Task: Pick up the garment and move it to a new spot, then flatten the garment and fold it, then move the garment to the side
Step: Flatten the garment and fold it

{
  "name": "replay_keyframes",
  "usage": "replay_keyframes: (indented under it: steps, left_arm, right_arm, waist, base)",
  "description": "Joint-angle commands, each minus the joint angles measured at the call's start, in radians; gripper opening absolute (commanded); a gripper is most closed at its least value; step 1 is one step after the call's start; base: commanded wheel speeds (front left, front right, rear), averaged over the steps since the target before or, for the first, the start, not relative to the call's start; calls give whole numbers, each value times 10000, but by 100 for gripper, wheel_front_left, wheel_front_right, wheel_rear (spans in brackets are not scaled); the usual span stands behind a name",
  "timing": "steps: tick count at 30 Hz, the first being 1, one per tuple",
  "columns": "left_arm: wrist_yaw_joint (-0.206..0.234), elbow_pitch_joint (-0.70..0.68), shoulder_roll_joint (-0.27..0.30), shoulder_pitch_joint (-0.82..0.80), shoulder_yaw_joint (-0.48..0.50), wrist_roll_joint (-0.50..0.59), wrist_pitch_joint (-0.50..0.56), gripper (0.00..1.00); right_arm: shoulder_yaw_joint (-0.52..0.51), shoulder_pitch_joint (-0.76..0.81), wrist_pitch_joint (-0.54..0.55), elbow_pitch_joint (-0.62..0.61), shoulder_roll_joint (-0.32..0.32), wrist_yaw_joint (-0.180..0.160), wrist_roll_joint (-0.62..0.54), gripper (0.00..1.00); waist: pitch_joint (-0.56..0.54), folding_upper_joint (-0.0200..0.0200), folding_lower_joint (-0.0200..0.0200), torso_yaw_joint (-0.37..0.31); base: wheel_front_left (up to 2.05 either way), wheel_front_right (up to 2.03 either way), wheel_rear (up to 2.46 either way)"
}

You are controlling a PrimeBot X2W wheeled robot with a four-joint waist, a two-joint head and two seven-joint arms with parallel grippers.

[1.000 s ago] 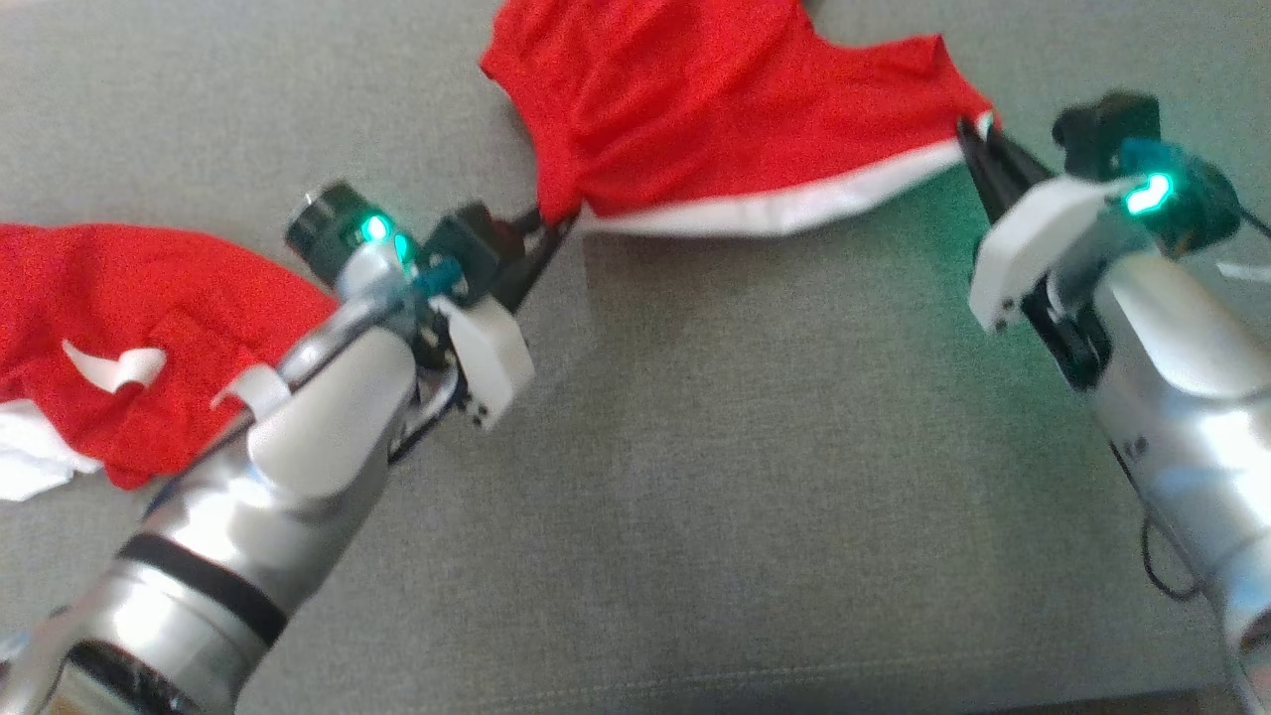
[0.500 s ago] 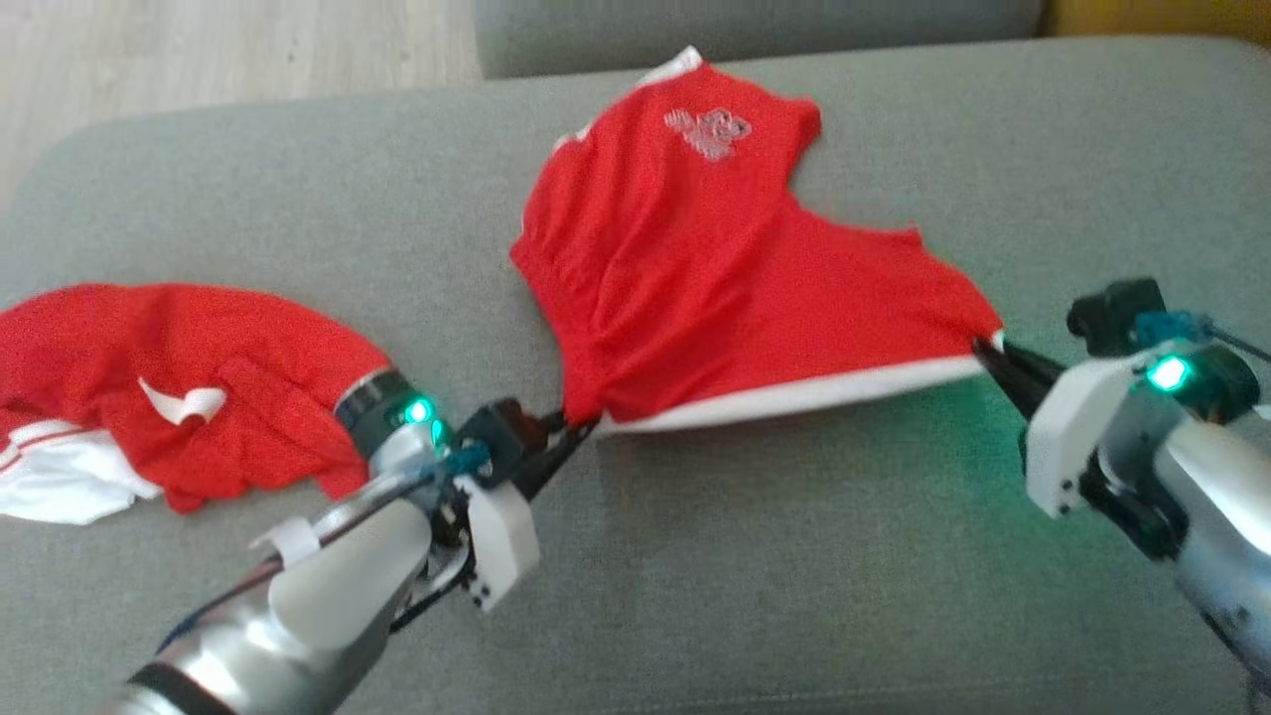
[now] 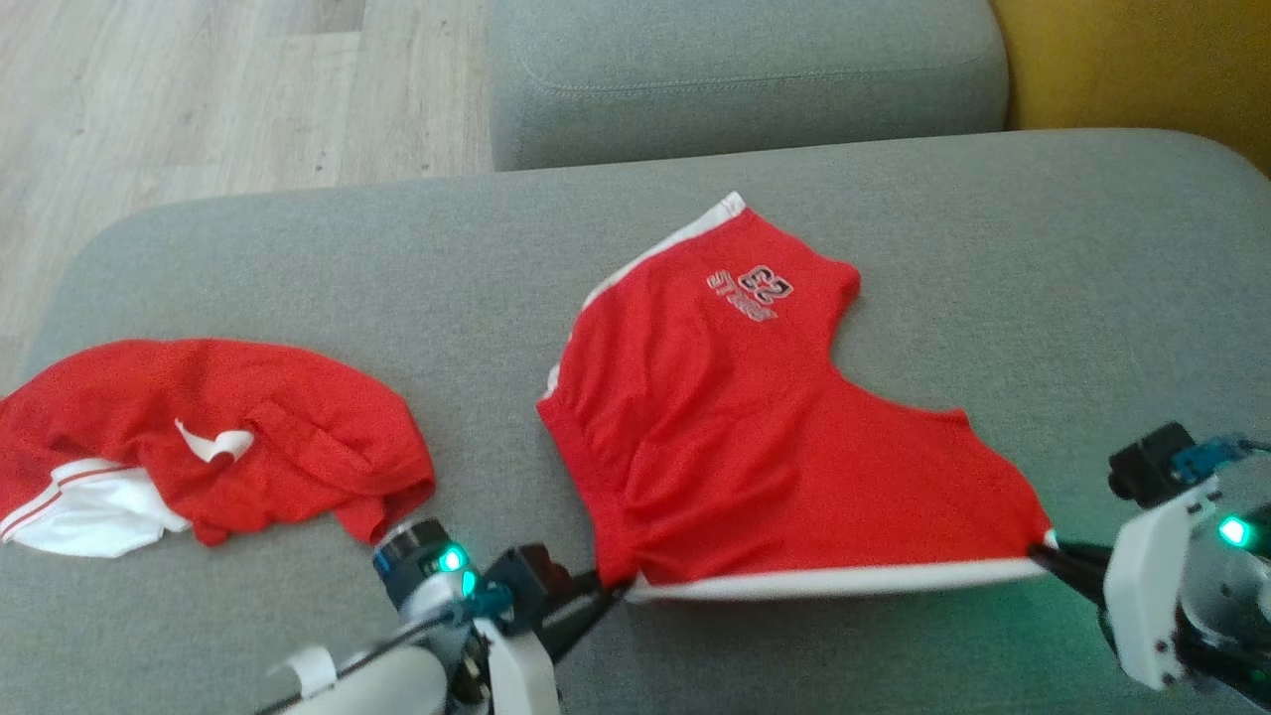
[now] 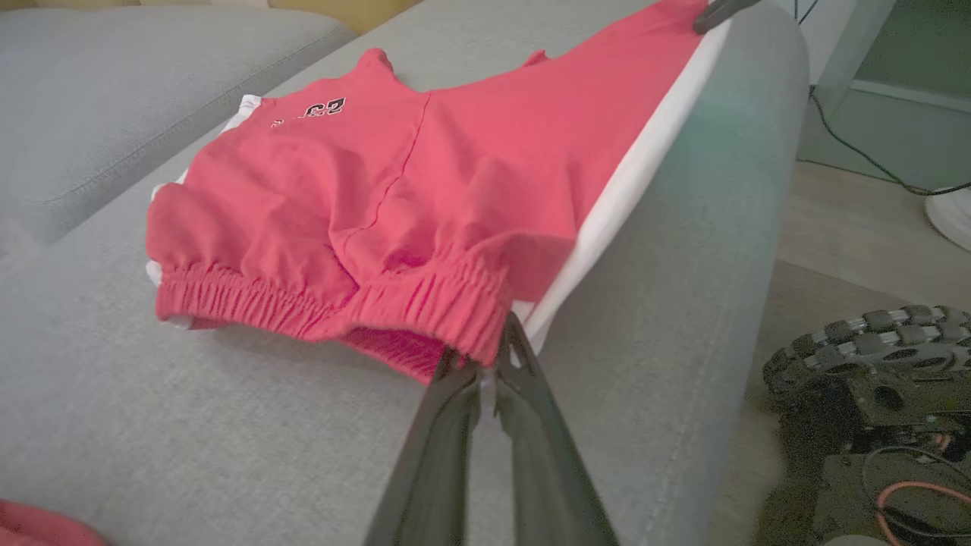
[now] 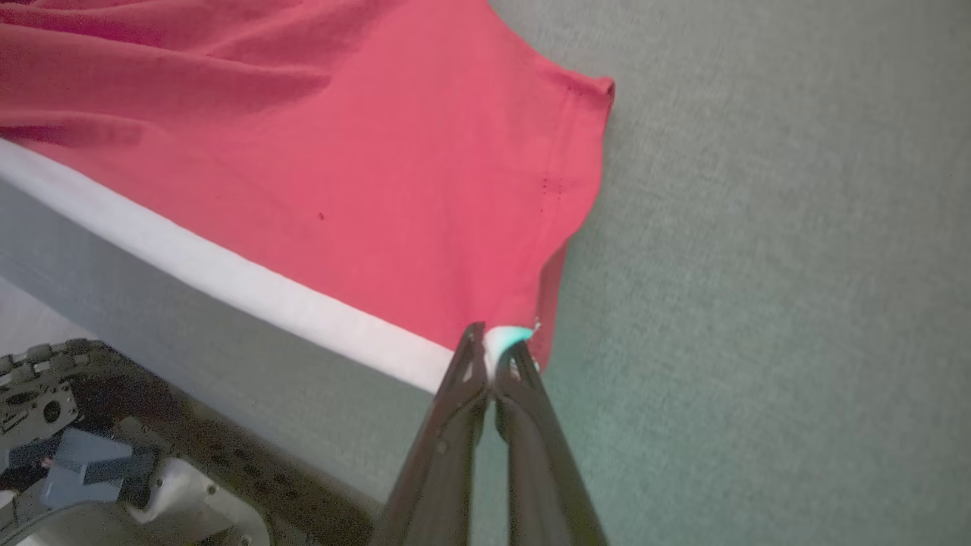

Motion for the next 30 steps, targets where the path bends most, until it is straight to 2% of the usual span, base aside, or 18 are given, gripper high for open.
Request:
replay_keyframes:
  steps: [1, 8, 15, 22, 30]
  left_arm:
    - [108, -516, 348, -260, 337, -133, 119, 0]
    - [463, -1785, 673, -30, 389, -339, 662, 0]
    - [727, -2211, 670, -612, 749, -352, 816, 0]
    - [995, -1945, 187, -1474, 1162, -235, 561, 0]
    - [1049, -1200, -419, -2149, 1289, -105, 198, 0]
  right_arm:
    - [-300, 146, 220, -457, -669, -9, 156, 0]
    - [-1313, 623, 1089, -1599, -1316, -9, 214, 0]
    - [-2273, -127, 1697, -2302, -1151, -9, -414, 0]
    - [-2652, -1824, 2380, -2389, -830, -9, -1064, 0]
    - [-2059, -3805, 2592, -1767, -457, -9, -1467, 0]
  waist:
    - [-41, -1, 1, -1]
    - [58, -1, 1, 119]
    - [685, -1, 1, 492]
    - [1553, -1, 1, 1111]
    - [2191, -1, 1, 1654]
  base:
    - [0, 0, 0]
    - [0, 0, 0]
    - [0, 0, 0]
    - [0, 0, 0]
    - [0, 0, 0]
